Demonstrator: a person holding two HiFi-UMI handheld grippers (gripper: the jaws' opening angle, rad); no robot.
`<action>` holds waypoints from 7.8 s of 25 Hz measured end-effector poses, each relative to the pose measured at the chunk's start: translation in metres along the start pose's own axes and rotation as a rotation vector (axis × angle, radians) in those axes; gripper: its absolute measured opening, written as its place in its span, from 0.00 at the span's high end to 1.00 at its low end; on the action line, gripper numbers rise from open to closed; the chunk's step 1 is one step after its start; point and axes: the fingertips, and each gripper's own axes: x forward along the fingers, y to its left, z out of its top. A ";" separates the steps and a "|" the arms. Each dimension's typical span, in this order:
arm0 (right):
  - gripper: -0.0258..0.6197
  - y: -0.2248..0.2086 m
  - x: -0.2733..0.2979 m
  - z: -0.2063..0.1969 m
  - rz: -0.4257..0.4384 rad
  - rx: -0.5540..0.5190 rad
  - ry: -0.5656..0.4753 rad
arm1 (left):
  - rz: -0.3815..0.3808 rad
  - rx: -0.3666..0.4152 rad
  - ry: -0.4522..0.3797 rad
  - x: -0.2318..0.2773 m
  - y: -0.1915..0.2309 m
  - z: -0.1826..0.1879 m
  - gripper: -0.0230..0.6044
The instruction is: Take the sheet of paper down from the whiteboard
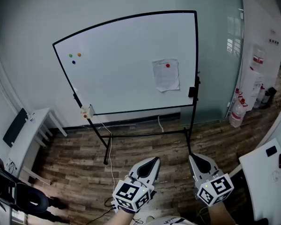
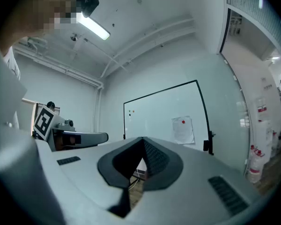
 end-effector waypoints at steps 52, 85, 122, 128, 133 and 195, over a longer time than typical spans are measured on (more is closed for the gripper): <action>0.94 -0.140 0.274 -0.003 -0.140 0.061 -0.066 | -0.083 0.029 0.016 0.246 0.213 0.009 0.95; 0.94 -0.382 0.505 0.008 0.012 -0.014 -0.038 | 0.224 0.319 0.031 0.549 0.339 0.030 0.94; 0.84 -0.431 0.552 0.015 0.030 -0.089 -0.054 | 0.472 0.627 -0.018 0.613 0.368 0.048 0.73; 0.84 -0.430 0.553 0.021 0.022 -0.103 -0.071 | 0.493 0.630 -0.041 0.612 0.370 0.048 0.73; 0.84 -0.431 0.555 0.031 0.005 -0.131 -0.097 | 0.486 0.622 -0.056 0.611 0.371 0.047 0.75; 0.94 -0.311 0.467 0.020 -0.173 -0.046 -0.054 | 0.067 0.267 -0.059 0.429 0.335 0.028 0.75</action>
